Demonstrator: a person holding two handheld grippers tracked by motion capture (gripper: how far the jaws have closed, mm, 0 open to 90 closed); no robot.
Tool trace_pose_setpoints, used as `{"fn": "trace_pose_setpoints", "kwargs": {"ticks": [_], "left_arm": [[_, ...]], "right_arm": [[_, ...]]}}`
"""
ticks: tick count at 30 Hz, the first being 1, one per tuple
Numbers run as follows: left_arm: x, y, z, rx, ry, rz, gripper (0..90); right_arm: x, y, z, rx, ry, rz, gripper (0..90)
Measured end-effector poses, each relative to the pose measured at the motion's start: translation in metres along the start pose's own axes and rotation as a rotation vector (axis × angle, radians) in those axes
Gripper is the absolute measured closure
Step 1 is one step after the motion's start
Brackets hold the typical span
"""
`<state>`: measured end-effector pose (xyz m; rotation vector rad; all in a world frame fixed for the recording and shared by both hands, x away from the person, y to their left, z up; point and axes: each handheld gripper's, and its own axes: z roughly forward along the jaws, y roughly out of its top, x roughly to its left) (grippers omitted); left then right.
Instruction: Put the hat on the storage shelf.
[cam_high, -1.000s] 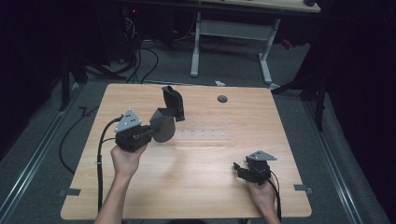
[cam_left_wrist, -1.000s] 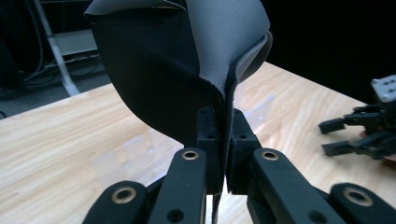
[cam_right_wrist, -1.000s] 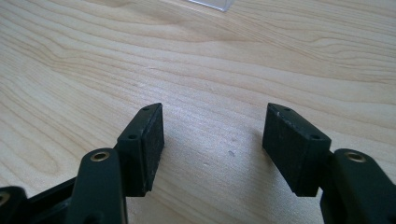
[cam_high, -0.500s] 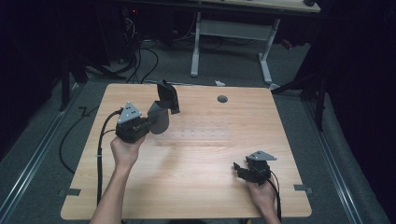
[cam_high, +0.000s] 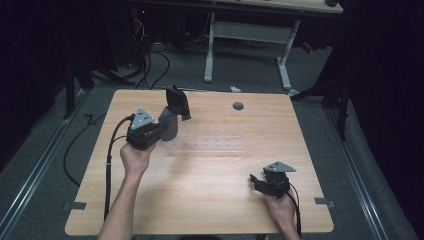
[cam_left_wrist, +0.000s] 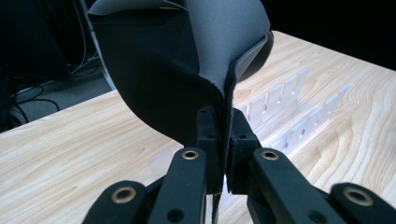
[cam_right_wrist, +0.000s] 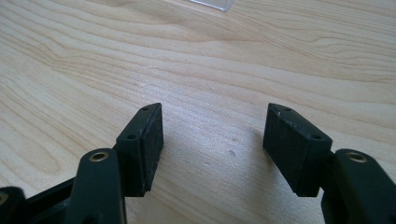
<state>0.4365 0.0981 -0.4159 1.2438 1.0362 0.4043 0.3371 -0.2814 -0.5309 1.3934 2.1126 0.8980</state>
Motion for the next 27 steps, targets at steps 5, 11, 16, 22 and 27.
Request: {"fn": "trace_pose_setpoints", "kwargs": {"ticks": [5,11,16,22,27], "left_arm": [[0.0004,-0.0009,0.0007,-0.004,0.008,0.014,86.6],[0.0004,-0.0014,-0.0002,-0.004,0.007,0.021,86.6],[0.0019,-0.0014,-0.0013,-0.015,0.015,0.006,86.6],[0.0014,-0.0027,-0.0017,-0.012,0.019,0.016,86.6],[0.0011,-0.0069,0.0026,-0.005,0.019,0.021,86.6]], "right_arm": [[0.0001,-0.0001,-0.0001,0.0,0.0,0.0,38.0],[0.0002,-0.0001,-0.0001,0.0,0.0,0.0,37.9],[0.0001,-0.0001,-0.0001,0.0,0.0,0.0,38.0],[0.0002,-0.0001,-0.0001,0.0,0.0,-0.001,37.9],[0.0003,-0.0001,-0.0001,0.0,0.0,0.0,37.9]]}}
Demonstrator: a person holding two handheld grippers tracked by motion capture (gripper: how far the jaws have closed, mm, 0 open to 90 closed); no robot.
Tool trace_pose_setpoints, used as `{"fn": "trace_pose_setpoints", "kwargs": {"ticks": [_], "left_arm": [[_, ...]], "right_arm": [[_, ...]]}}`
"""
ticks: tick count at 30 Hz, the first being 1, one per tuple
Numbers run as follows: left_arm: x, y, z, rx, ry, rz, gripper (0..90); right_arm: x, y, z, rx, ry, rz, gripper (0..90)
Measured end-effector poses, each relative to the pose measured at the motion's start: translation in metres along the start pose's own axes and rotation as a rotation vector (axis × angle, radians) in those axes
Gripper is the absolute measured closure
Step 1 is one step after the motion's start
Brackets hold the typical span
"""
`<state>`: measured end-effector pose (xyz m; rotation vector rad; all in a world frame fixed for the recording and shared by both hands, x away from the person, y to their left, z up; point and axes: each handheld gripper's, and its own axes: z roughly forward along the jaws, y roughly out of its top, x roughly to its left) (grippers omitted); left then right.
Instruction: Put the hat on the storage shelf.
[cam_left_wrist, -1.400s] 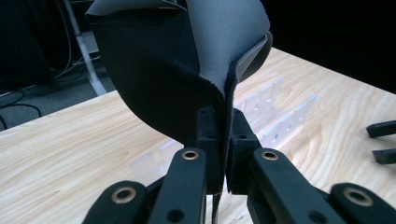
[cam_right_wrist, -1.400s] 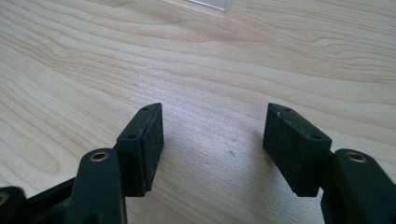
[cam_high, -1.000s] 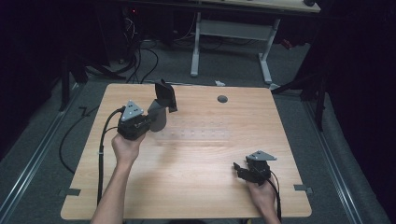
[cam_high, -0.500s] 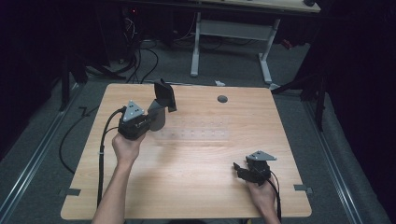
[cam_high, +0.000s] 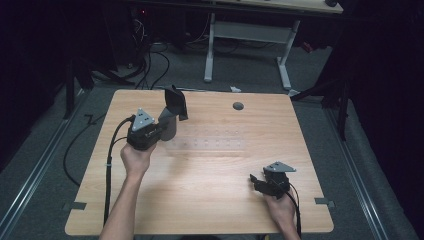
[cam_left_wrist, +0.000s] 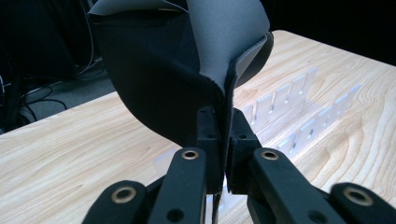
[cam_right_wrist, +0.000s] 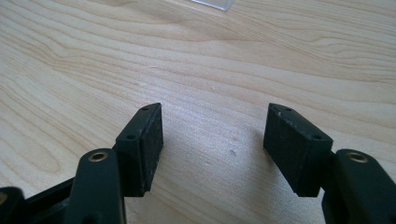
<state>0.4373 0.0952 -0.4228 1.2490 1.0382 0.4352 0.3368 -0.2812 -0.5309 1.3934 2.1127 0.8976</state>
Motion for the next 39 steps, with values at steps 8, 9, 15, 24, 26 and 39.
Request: {"fn": "trace_pose_setpoints", "kwargs": {"ticks": [8,9,15,24,26,39], "left_arm": [[0.001,-0.008,0.002,0.004,0.011,-0.014,86.5],[0.002,-0.009,0.002,0.007,0.012,-0.013,86.5],[0.006,-0.018,0.002,0.025,0.019,-0.029,86.3],[0.01,-0.028,-0.007,0.029,0.026,-0.079,85.8],[0.011,-0.029,-0.009,0.038,0.027,-0.087,85.7],[0.016,-0.035,-0.018,0.05,0.046,-0.121,85.0]], "right_arm": [[0.0,0.0,0.0,0.0,0.0,-0.001,37.9],[0.0,0.0,0.0,0.0,-0.001,-0.001,37.9],[0.0,0.0,0.0,0.001,-0.001,0.0,37.9],[0.0,0.0,0.0,0.001,-0.001,0.0,37.8],[0.0,0.0,0.0,0.001,-0.001,0.0,37.8],[0.0,0.0,0.0,0.002,0.002,-0.002,37.2]]}}
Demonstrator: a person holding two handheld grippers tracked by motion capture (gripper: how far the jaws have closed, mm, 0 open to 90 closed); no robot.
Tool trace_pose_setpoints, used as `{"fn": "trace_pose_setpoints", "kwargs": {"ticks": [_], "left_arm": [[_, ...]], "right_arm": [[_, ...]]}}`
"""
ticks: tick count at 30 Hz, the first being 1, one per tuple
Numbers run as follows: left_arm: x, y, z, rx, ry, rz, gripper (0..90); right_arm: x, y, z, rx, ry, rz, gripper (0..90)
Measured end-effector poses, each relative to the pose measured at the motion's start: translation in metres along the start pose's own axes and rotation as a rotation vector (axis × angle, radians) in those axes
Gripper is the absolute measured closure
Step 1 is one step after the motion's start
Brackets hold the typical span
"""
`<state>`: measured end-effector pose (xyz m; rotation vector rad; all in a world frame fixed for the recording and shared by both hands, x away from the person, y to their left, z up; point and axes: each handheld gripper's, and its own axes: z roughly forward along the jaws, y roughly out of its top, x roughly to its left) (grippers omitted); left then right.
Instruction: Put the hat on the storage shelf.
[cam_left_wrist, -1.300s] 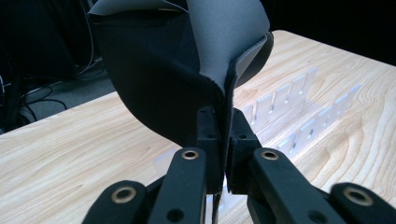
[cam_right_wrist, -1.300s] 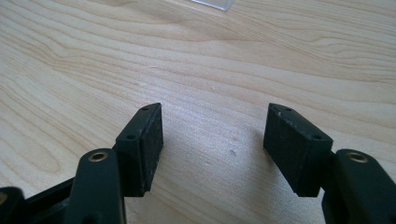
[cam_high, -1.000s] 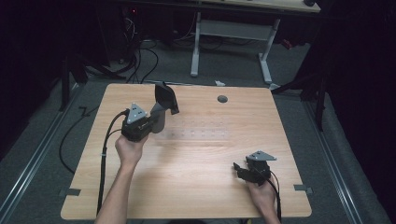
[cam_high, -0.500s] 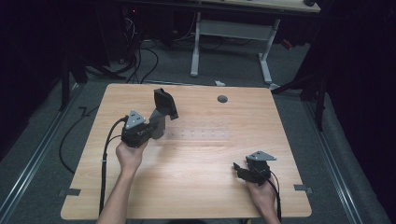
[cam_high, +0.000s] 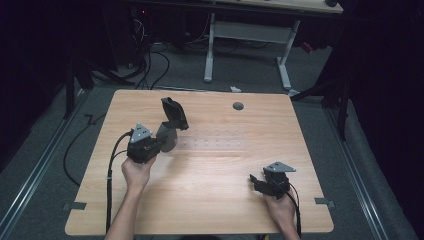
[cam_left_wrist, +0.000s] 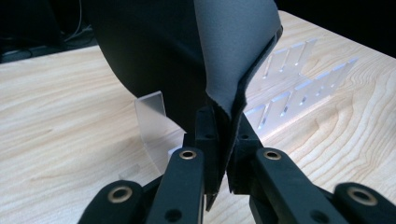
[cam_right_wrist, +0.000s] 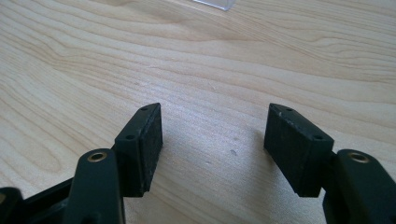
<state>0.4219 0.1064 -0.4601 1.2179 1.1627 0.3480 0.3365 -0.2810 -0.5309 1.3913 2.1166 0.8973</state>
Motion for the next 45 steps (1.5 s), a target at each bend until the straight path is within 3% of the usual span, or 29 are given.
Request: {"fn": "trace_pose_setpoints", "kwargs": {"ticks": [20,33,39,45], "left_arm": [[0.004,-0.003,-0.007,0.002,0.02,0.004,79.7],[0.001,-0.001,-0.017,-0.005,0.044,0.004,50.2],[-0.003,0.0,-0.026,-0.004,0.036,0.01,47.0],[-0.003,-0.001,-0.034,-0.01,0.035,-0.009,46.6]], "right_arm": [[0.0,0.0,0.0,0.0,0.001,0.0,36.9],[0.0,0.0,0.0,0.0,0.001,0.001,36.9],[0.0,0.0,0.0,0.001,0.001,0.0,36.9],[0.0,0.0,0.0,0.0,0.001,0.001,36.9]]}}
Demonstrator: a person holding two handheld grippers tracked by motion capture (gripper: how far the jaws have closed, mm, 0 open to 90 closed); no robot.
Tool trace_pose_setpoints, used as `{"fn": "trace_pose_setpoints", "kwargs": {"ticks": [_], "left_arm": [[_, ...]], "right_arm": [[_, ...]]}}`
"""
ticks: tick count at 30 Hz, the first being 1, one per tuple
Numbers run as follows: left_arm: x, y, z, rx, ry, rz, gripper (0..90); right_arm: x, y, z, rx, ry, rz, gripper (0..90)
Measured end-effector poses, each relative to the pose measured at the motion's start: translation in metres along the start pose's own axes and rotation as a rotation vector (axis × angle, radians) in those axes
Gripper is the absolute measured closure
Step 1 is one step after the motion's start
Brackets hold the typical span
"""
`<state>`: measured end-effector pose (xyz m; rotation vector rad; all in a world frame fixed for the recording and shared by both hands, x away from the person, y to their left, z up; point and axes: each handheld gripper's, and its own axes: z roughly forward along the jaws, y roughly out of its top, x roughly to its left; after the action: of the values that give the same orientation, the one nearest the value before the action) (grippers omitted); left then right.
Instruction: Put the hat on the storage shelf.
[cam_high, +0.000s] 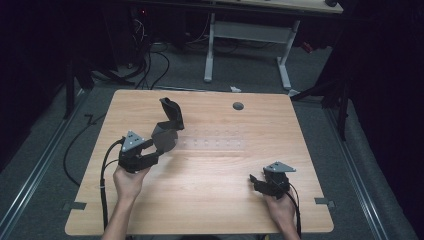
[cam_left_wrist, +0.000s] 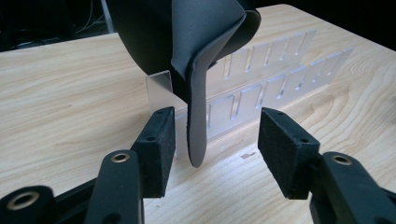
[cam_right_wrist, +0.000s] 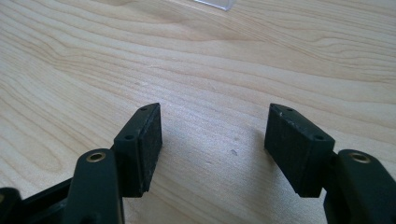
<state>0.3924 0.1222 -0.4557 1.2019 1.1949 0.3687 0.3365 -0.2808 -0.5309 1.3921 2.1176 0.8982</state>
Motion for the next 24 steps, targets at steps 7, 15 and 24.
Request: {"fn": "trace_pose_setpoints", "kwargs": {"ticks": [7,15,24], "left_arm": [[0.0,0.002,-0.011,-0.01,-0.002,-0.025,44.2],[-0.004,0.004,-0.021,-0.016,-0.008,-0.036,41.7],[-0.008,0.002,-0.03,-0.015,-0.01,-0.035,40.6]], "right_arm": [[0.0,0.0,0.0,-0.001,0.0,0.0,36.9],[0.0,0.0,0.0,-0.001,0.0,0.0,36.9],[0.0,0.0,0.0,-0.001,-0.001,0.0,36.9]]}}
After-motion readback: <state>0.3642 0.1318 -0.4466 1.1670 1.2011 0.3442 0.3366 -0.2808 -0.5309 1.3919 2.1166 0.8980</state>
